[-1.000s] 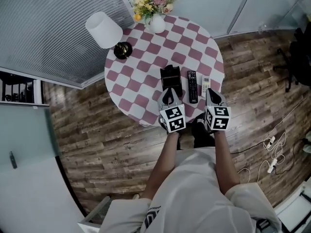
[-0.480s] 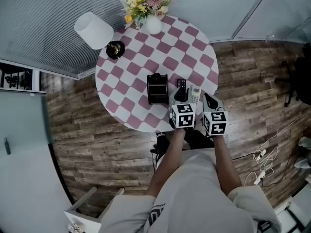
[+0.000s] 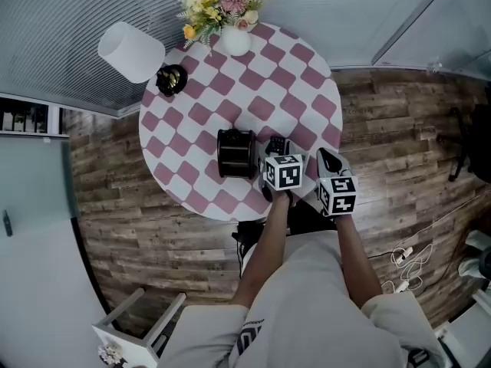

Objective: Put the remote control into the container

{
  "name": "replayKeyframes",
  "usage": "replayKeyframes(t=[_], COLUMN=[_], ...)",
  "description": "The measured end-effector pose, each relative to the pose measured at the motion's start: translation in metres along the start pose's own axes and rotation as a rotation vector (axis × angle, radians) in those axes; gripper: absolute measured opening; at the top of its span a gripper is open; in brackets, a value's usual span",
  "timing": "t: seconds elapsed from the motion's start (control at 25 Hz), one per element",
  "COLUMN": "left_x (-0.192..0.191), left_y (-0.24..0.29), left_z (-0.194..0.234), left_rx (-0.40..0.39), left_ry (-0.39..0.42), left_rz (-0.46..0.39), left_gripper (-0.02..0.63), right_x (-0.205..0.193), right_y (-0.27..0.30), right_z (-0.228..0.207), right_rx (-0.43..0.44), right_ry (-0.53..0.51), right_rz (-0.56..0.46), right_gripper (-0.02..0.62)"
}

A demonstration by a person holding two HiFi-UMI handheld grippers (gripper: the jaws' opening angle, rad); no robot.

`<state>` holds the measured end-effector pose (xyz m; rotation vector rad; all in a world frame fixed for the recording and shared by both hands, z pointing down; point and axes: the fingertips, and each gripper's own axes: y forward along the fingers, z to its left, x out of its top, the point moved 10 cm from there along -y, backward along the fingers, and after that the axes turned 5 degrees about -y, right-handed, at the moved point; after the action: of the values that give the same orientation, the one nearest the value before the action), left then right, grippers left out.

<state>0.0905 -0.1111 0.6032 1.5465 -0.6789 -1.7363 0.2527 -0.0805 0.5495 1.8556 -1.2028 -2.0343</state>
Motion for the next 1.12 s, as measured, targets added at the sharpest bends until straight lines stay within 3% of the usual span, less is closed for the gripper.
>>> replayKeyframes(t=[0.36,0.6,0.84,1.12], left_x=[-0.006,-0.010,-0.007,0.003], left_y=[0.046,0.055,0.048,0.006], left_z=[0.011,0.016,0.017,0.014], left_rx=[0.045,0.040,0.023,-0.016], left_ry=[0.008,-0.004,-0.019,0.013], left_rz=[0.127,0.168,0.132,-0.025], left_gripper=[0.244,0.255,0.218,0.213], right_x=[-0.004,-0.004,-0.003,0.001], right_y=[0.025,0.033,0.029,0.012], right_z=[-0.029,-0.033,-0.033,-0.008], right_rx=[0.006,0.015,0.005,-0.022], right_ry=[0.022,0.025,0.029,0.036], right_rz=[0.015,0.015,0.012,-0.004], right_gripper=[0.002,0.002,0.002,0.002])
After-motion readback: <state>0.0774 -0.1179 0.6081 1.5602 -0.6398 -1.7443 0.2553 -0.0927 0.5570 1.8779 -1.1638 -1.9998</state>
